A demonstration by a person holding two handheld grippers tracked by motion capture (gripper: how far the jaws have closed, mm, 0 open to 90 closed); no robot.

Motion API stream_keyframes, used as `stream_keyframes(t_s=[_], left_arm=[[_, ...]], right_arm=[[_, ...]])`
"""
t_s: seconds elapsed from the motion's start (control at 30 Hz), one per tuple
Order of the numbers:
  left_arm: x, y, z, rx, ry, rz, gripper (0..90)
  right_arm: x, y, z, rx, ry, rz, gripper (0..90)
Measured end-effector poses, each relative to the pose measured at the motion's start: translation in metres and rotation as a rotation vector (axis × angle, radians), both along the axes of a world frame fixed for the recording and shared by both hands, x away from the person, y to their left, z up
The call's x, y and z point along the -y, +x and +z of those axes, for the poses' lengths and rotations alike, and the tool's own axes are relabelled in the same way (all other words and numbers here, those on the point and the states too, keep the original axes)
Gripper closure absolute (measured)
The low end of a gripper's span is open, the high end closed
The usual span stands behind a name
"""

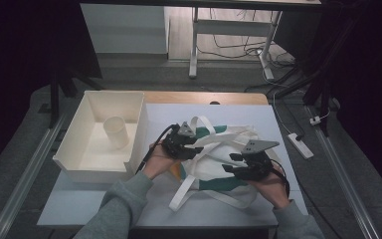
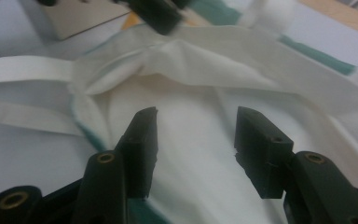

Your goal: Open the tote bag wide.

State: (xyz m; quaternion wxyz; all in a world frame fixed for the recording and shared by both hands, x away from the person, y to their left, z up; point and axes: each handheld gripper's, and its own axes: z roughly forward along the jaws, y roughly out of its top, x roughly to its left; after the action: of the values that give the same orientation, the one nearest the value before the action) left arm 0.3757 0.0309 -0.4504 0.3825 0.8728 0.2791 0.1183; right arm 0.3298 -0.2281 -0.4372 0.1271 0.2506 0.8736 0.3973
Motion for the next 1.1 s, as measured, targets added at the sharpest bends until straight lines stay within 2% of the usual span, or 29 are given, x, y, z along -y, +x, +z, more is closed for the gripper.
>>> stream_keyframes(t_s=[0.23,0.47,0.6,0.77,0.83,0.93,1.03,1.1], left_arm=[[0.018,0.011,-0.01,-0.02,0.042,-0.026,57.1],[0.027,0.014,-0.019,-0.031,0.104,-0.042,57.4],[0.029,0.016,-0.023,-0.026,0.109,-0.034,58.8],[0.035,0.022,-0.036,-0.041,0.172,-0.038,59.0],[0.036,0.023,-0.039,-0.033,0.182,-0.031,60.7],[0.035,0.025,-0.04,-0.033,0.175,-0.025,66.3],[0.035,0.025,-0.041,-0.031,0.175,-0.024,73.4],[0.034,0.026,-0.041,-0.028,0.171,-0.019,78.9]], right_arm=[[-0.029,-0.014,-0.008,-0.02,-0.038,0.095,48.4],[-0.043,-0.02,-0.014,-0.03,-0.053,0.136,48.4],[-0.049,-0.023,-0.016,-0.042,-0.055,0.165,48.4],[-0.055,-0.024,-0.024,-0.059,-0.077,0.18,48.7],[-0.056,-0.023,-0.029,-0.073,-0.091,0.176,51.2],[-0.058,-0.021,-0.036,-0.1,-0.11,0.177,56.1],[-0.062,-0.021,-0.041,-0.109,-0.126,0.178,64.4],[-0.063,-0.021,-0.044,-0.111,-0.149,0.18,73.7]])
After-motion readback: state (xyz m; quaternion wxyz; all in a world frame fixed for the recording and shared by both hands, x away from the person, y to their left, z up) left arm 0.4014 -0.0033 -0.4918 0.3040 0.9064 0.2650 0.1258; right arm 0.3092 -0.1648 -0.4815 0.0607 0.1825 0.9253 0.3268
